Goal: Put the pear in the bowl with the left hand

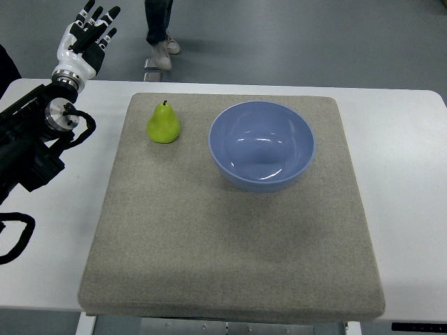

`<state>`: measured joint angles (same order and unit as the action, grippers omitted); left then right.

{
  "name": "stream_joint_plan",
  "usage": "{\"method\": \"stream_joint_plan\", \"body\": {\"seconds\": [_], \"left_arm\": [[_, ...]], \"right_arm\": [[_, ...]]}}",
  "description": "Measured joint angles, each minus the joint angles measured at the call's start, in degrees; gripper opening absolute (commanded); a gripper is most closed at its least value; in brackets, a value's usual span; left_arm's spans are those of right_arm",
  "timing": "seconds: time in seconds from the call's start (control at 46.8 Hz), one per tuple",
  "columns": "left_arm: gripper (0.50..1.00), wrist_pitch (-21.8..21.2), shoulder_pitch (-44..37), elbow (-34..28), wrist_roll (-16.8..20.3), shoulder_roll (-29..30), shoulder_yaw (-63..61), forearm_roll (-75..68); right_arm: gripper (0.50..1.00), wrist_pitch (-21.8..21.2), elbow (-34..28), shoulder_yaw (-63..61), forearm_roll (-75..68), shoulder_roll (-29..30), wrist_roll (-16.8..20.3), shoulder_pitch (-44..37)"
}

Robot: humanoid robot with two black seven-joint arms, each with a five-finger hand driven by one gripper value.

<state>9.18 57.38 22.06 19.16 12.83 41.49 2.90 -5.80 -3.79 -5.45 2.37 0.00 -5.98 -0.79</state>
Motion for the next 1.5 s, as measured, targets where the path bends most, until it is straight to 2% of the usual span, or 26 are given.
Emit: {"method": "stream_joint_plan", "body": {"seconds": [1.133, 1.368, 1.497], "left_arm": [[0.992, 0.3, 0.2, 0.2, -0.2, 0.1, -1.0, -0.9], [0.992, 1.4, 0.8, 0.3, -1.0, 0.2, -1.3, -2.5], [0.992, 1.5, 1.8, 0.3, -1.0, 0.4, -6.1, -4.4]], "right_arm": [[0.926, 0.0, 0.0, 0.0, 0.0, 0.0, 0.0, 0.0], [0.926, 0.0, 0.0, 0.0, 0.0, 0.0, 0.0, 0.0], [0.926, 0.0, 0.0, 0.0, 0.0, 0.0, 0.0, 0.0]]}}
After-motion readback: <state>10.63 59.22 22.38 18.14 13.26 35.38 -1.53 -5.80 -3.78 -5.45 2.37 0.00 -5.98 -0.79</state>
